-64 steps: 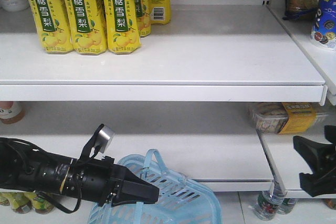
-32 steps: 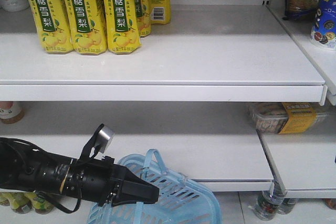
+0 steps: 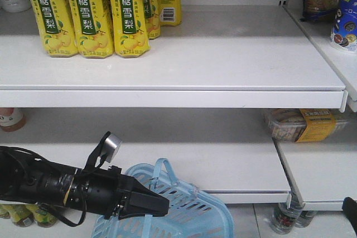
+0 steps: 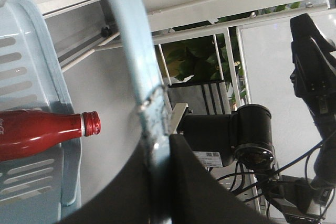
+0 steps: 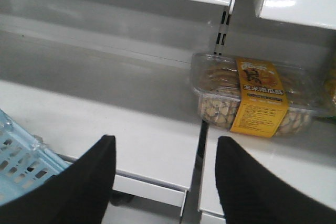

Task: Place coke in basket with both arms
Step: 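Withdraw the right gripper away from the basket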

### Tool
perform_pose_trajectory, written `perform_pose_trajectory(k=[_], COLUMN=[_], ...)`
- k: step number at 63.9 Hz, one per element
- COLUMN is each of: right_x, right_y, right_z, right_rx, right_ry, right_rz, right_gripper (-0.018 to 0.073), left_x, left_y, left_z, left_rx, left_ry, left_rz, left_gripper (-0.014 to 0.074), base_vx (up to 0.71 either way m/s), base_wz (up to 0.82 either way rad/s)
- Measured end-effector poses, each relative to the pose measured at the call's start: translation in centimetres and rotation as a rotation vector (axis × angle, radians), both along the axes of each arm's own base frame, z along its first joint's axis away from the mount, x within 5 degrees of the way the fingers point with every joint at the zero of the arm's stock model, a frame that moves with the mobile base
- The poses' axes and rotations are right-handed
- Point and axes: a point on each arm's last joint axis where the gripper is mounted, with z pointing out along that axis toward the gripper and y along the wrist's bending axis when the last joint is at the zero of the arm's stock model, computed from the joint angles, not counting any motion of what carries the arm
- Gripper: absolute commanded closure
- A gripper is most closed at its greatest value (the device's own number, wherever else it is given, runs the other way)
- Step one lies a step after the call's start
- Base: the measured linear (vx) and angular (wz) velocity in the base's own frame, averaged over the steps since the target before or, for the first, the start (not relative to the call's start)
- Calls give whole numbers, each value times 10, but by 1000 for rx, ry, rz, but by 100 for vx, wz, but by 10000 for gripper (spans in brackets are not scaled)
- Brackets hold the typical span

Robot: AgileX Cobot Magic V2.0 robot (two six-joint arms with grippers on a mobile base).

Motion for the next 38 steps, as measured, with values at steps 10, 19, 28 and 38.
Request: perform_pose_trajectory(k=[10, 19, 28, 38], right_x=[1, 2, 2, 2], right_y=[2, 3, 3, 3], right_z=[-9, -6, -6, -6], right_rx=[18, 36, 39, 40], right_ry=[8, -28, -29, -30], right_rz=[7, 17, 18, 18], right_gripper=[176, 362, 575, 568], left_x=[0, 0, 0, 0], left_y=[0, 0, 0, 0], left_z=[0, 0, 0, 0], left_rx=[-1, 0, 0, 0], left_ry=[-1, -2, -2, -2], left_rz=[0, 0, 0, 0], left_gripper=[603, 603, 603, 603], base_vx=[0, 0, 0, 0], base_wz=[0, 0, 0, 0])
